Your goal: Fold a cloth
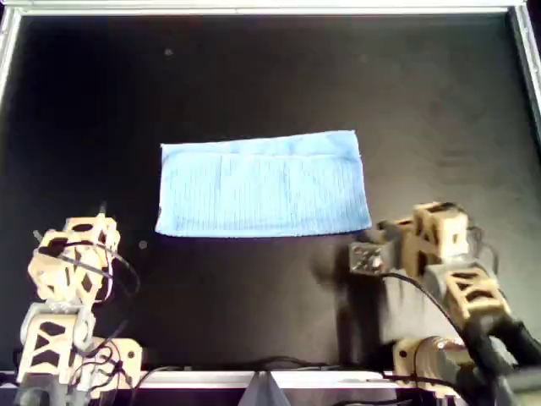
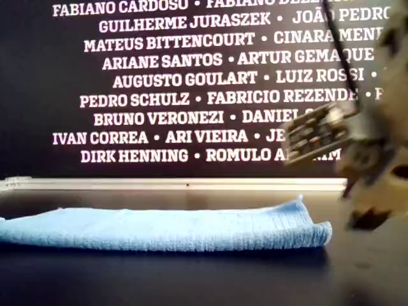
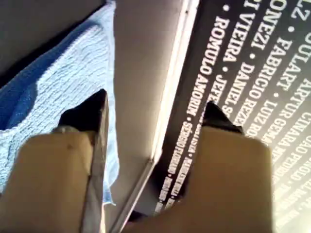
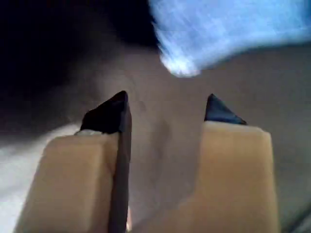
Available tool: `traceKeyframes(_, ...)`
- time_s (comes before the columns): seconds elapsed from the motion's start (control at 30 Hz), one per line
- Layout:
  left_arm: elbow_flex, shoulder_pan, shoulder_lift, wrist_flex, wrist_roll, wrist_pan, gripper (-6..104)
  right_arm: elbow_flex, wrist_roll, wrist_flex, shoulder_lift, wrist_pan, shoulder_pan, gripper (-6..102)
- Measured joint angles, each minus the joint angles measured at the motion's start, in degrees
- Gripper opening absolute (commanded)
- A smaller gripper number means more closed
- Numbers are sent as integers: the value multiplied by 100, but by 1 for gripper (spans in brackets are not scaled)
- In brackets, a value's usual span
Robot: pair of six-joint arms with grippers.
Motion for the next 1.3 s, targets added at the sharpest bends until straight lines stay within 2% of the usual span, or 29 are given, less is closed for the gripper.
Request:
traceKeyframes(0.1, 0, 0, 0, 18, 0, 0, 68, -114, 0, 0, -114, 18, 264, 63)
traceKeyframes(0.6, 0, 0, 0, 53, 0, -35, 68, -1529, 0, 0, -1978, 18, 334, 63)
traceKeyframes(1.07, 0, 0, 0, 70, 0, -35, 69, -1960, 53, 0, -2558, 0, 334, 61)
traceKeyframes(1.17, 0, 0, 0, 70, 0, -35, 69, -2039, 35, 0, -2584, 0, 343, 54)
traceKeyframes(1.3, 0, 0, 0, 70, 0, -35, 69, -2039, 44, 0, -2584, 0, 343, 38)
